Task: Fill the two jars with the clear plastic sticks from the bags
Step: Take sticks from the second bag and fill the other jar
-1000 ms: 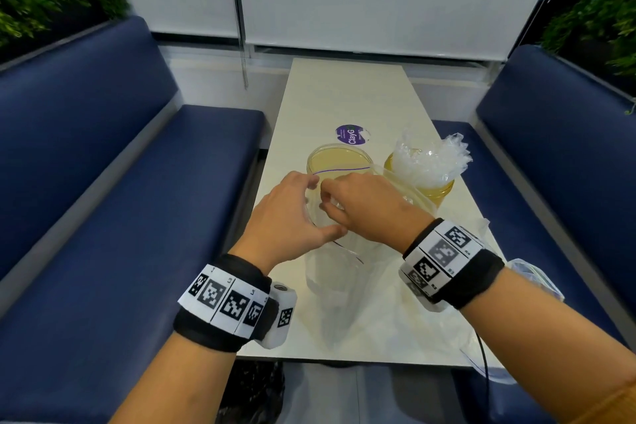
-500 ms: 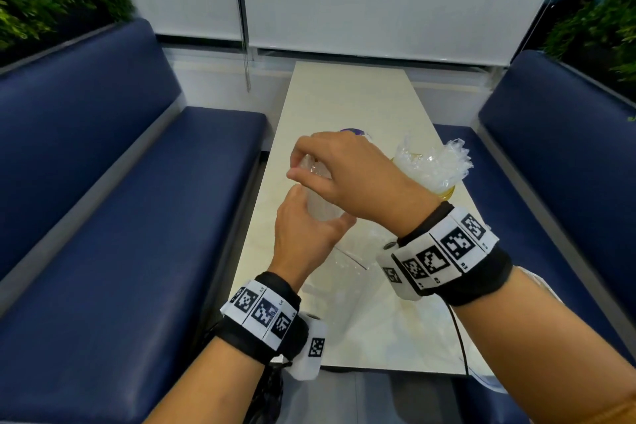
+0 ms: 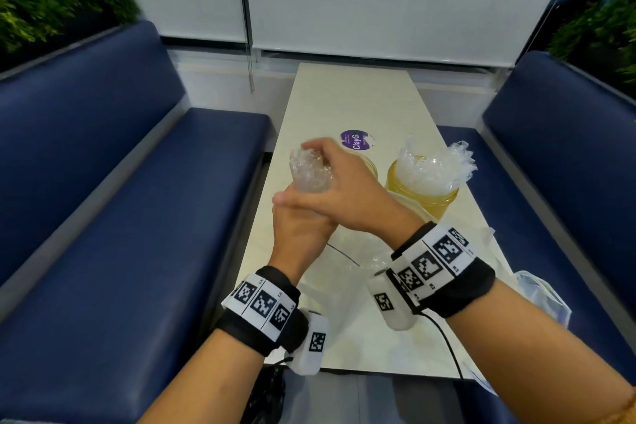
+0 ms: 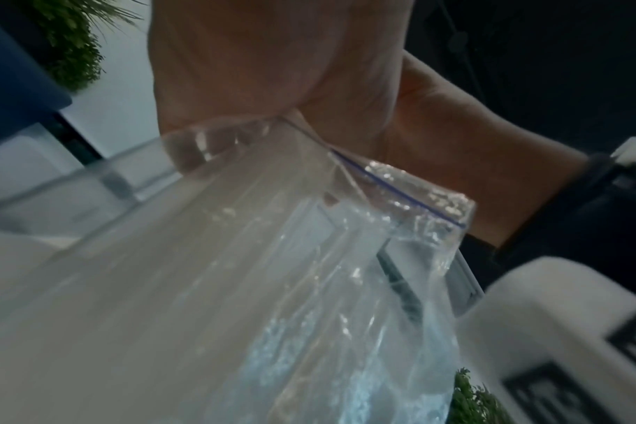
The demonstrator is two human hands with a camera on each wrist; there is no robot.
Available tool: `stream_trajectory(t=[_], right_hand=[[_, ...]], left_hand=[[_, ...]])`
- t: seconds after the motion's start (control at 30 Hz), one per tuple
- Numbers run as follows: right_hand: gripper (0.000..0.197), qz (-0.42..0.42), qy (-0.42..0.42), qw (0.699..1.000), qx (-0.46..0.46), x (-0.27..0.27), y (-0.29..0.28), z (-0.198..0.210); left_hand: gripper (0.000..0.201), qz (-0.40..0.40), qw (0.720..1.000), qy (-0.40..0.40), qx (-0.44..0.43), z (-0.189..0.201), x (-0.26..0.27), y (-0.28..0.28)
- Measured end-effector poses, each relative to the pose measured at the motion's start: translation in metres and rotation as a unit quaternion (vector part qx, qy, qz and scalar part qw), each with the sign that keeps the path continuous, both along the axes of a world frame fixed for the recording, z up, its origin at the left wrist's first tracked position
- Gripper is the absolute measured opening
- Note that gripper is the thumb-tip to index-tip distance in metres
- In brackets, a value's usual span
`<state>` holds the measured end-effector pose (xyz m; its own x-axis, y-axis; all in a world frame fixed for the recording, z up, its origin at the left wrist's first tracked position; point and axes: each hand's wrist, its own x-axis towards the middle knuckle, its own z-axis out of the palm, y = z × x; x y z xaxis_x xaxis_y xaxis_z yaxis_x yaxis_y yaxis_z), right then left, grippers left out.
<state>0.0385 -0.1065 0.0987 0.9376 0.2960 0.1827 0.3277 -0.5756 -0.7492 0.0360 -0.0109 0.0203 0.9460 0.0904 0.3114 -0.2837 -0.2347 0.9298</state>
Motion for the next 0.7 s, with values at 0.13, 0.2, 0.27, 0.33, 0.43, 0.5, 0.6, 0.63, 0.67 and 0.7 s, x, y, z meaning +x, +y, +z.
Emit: stream_trajectory(t=[0.13,0.2,0.27,0.33,0.43,0.5,0.6,0.63,0.67,0.7], right_hand=[[0.058,-0.030,0.050,0.998,0.019,0.002,0.007,-0.020],[0.056,-0.031,0.046,0.997,0.062,0.004,0.011,-0.031],[0.039,-0.036,0.023,0.995,0.087,0.004,0.016,-0.035],[0.026,-0.056,-0.018,0.992,0.115,0.003,0.020,-0.032],[0.026,-0.053,-0.062,0.985,0.154,0.002,0.026,-0.016],[0.023,-0.040,-0.081,0.982,0.168,0.005,0.028,0.004],[0.023,-0.032,-0.121,0.968,0.218,0.017,0.024,0.047],[0.023,-0.030,-0.134,0.961,0.241,0.023,0.022,0.063],[0.023,-0.024,-0.146,0.954,0.262,0.029,0.018,0.078],[0.021,-0.017,-0.158,0.946,0.282,0.035,0.013,0.092]], left_hand=[[0.019,0.010,0.998,0.040,-0.036,-0.003,0.003,0.000],[0.005,0.015,0.999,0.045,-0.017,-0.005,0.000,0.006],[0.014,0.009,0.999,0.047,-0.008,-0.007,-0.002,0.011],[0.030,-0.022,0.997,0.070,-0.013,-0.008,-0.005,0.014],[0.058,-0.033,0.995,0.096,0.017,-0.016,-0.008,0.019],[0.066,-0.018,0.993,0.107,0.036,-0.019,-0.010,0.022],[0.048,-0.012,0.993,0.103,0.050,-0.014,-0.013,0.027],[0.045,-0.008,0.993,0.100,0.059,-0.013,-0.013,0.029],[0.042,-0.006,0.993,0.097,0.062,-0.012,-0.013,0.032],[0.040,-0.003,0.994,0.094,0.061,-0.012,-0.014,0.036]])
